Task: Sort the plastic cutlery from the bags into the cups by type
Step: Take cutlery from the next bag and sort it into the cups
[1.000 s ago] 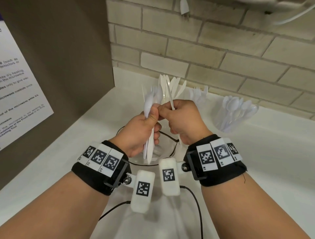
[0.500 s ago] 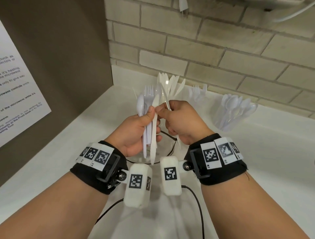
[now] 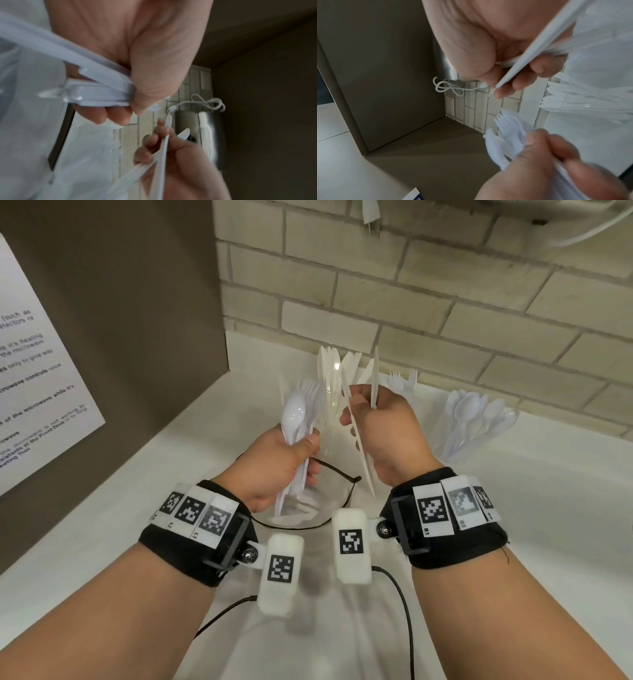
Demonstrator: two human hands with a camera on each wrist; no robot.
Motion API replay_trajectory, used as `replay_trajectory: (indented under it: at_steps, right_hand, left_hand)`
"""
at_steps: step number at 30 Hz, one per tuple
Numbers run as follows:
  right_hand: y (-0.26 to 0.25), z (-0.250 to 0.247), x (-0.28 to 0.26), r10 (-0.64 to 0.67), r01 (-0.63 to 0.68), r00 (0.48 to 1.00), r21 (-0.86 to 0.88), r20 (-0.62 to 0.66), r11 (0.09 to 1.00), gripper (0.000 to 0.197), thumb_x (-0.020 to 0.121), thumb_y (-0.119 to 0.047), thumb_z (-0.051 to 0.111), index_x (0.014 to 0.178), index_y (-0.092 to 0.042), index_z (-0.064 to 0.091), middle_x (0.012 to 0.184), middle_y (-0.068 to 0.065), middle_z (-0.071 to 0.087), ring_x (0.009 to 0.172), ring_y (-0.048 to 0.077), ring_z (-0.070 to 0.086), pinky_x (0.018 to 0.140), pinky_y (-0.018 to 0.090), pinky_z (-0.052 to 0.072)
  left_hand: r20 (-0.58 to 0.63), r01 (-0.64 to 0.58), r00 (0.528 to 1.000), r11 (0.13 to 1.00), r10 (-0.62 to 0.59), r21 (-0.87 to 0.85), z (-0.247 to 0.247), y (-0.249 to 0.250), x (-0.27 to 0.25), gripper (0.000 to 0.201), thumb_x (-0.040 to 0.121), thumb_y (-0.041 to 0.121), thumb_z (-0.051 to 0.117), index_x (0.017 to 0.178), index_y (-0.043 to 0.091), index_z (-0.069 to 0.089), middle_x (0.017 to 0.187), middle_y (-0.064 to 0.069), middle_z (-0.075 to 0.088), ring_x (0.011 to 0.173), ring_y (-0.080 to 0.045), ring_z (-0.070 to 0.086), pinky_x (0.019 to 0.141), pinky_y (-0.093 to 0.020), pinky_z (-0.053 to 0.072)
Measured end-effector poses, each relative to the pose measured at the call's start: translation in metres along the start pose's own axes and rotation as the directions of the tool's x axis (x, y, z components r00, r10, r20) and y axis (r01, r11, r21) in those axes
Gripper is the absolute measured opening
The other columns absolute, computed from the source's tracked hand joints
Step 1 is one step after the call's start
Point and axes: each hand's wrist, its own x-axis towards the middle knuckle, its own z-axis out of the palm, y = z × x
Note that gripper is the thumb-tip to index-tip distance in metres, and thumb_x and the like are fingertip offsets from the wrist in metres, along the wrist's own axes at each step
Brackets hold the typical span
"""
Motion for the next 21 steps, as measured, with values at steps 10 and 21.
replay_trajectory:
  at_steps: [10,21]
  right_hand:
    - [-0.006,0.016,0.005,-0.099,0.103,0.994,-0.143,0.036,0.984,0.030,0.076,-0.036,0.077,0.076,-0.008,0.065,0.063,-0.005,0.060,0.055,0.006,0.057,0.053,0.024,0.045]
    - [-0.017,0.023,0.016,-0.169,0.166,0.979,-0.036,-0.113,0.985,0.017,0.093,-0.030,0.056,0.088,-0.013,0.057,0.090,0.013,0.068,0.084,0.029,0.064,0.078,0.040,0.052]
  left_hand:
    - [0.017,-0.179,0.949,0.491,0.315,0.853,0.001,-0.004,0.007,0.021,0.096,0.015,0.046,0.110,0.004,0.036,0.065,0.001,0.045,0.052,-0.013,0.046,0.043,-0.028,0.027]
    - [-0.018,-0.158,0.936,0.464,0.352,0.871,-0.005,-0.008,0.009,0.016,0.094,0.016,0.047,0.102,0.010,0.035,0.064,0.004,0.043,0.052,-0.015,0.045,0.044,-0.027,0.026]
